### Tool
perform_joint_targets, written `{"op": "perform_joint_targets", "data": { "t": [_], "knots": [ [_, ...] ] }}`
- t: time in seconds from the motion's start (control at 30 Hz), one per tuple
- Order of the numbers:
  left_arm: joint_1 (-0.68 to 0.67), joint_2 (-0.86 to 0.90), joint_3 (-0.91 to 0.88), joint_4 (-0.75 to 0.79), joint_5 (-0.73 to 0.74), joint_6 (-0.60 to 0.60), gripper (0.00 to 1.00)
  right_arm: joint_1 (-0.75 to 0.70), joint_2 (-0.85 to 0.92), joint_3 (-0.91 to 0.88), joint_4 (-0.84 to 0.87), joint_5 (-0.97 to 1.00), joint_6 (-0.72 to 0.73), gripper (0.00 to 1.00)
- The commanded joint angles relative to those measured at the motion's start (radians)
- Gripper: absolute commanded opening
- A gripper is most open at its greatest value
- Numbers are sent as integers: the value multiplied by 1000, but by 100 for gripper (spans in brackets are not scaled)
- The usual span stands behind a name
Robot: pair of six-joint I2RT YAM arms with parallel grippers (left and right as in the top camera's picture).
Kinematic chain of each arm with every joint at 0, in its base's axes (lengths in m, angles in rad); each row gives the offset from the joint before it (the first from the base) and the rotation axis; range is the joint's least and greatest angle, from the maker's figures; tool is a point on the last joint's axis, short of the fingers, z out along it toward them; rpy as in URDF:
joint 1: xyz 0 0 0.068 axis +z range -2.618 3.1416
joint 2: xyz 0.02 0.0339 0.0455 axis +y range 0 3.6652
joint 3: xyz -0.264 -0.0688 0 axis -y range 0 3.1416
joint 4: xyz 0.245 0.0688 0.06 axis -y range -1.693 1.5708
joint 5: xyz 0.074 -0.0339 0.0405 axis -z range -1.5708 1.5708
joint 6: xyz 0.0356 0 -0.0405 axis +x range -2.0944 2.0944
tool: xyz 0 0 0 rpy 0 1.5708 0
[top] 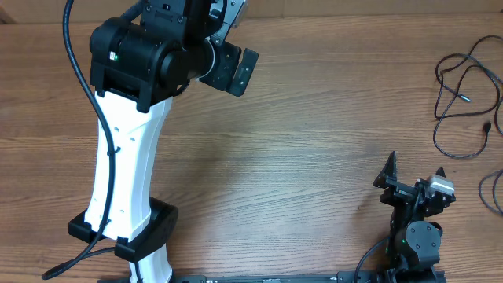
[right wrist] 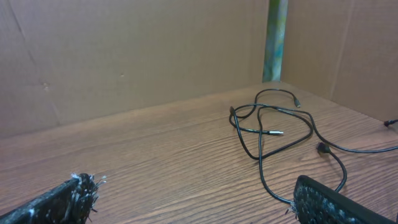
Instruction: Untangle cables
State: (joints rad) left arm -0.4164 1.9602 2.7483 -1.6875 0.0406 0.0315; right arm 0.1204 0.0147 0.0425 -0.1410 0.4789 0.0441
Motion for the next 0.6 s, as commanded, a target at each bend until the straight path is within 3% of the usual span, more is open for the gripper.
{"op": "perform_joint_targets", "data": {
  "t": [0.0,0.3,0.57],
  "knots": [
    [8,10,0,2,26,-32,100,7,-11,-1,8,10,-8,100],
    [5,-105,-61,144,-56,-8,100,7,-11,-1,8,10,-8,100],
    [12,-414,-576,429,-59,-9,100,7,-11,-1,8,11,-8,100]
  ]
}}
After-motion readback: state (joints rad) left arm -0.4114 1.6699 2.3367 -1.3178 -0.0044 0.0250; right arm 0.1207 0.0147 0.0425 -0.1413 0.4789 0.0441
